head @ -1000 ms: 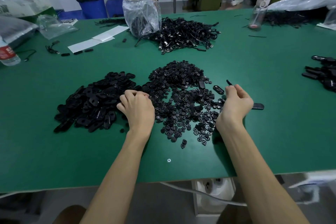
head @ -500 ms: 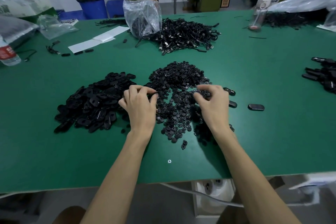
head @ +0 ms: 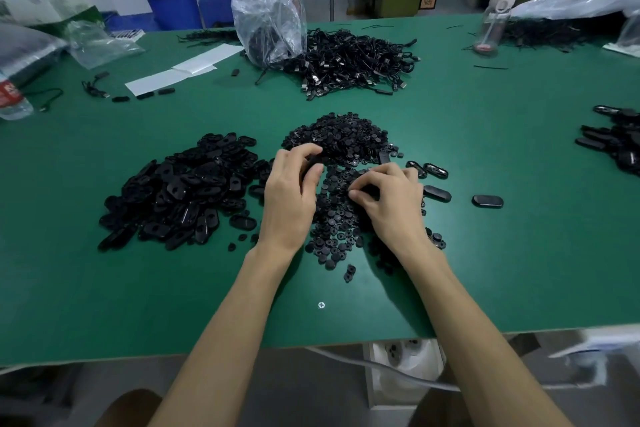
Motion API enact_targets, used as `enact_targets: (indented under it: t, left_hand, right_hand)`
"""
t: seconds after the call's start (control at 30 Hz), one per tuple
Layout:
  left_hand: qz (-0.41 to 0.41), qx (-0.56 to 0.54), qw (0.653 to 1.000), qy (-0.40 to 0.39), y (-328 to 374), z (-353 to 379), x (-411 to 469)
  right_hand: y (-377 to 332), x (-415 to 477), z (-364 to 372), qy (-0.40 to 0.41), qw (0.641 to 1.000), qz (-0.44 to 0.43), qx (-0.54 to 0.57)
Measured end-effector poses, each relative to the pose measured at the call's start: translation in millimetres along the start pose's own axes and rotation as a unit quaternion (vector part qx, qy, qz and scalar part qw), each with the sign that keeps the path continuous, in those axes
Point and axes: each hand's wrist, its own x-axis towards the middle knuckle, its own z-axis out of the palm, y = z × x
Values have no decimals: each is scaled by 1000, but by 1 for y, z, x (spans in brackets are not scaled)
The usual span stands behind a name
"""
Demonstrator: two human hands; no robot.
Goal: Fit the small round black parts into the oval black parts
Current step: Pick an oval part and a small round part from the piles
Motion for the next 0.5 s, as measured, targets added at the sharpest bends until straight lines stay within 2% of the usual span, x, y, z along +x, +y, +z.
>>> enact_targets:
  t: [0.1,0.23,0.5]
  left_hand:
    - [-74,-125,989,-31,2,2,2]
    - [-142,-277,947,-82,3,3,2]
    - [-236,-435,862,-110,2,5,2]
  right_hand:
    - [-2,1,-2,42,999,2,20]
    - [-4,0,-7,68,995,15,79]
    - [-9,-3,-12,93,979,54,174]
